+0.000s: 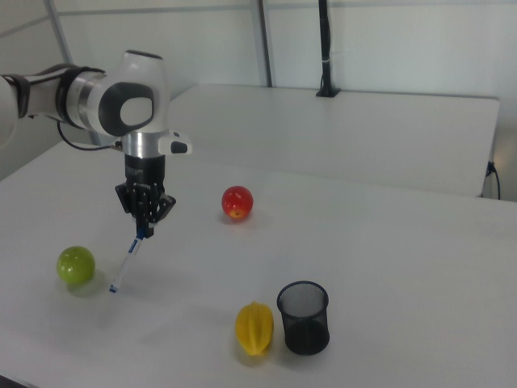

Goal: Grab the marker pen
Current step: 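Carry the marker away from the cup and lower it to the table, then open the gripper, release the marker and raise the gripper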

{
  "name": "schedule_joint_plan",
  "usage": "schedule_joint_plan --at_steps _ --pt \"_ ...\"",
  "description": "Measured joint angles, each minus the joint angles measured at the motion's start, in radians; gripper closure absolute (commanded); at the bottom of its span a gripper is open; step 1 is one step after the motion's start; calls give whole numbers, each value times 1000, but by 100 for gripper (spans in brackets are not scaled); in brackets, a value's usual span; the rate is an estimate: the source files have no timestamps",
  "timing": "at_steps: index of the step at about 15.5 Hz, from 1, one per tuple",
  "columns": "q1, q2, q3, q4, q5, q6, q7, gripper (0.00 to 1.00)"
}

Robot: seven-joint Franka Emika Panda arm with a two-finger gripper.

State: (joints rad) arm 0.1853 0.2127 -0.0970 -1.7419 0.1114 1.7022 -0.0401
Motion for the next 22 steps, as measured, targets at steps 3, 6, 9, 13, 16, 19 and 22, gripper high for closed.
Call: schedule_joint_plan --at_steps 3,6,9,13,16,19,22 --pt "3 50 26 0 -27 0 7 93" --pt "5 88 30 0 -32 4 7 90" --pt "8 122 31 0 -40 25 7 86" --pt "11 154 31 1 -54 37 7 76" --pt "13 173 31 2 -56 37 7 70" --pt "14 181 31 4 -65 38 7 52" --pt "14 182 31 6 -74 38 7 28"
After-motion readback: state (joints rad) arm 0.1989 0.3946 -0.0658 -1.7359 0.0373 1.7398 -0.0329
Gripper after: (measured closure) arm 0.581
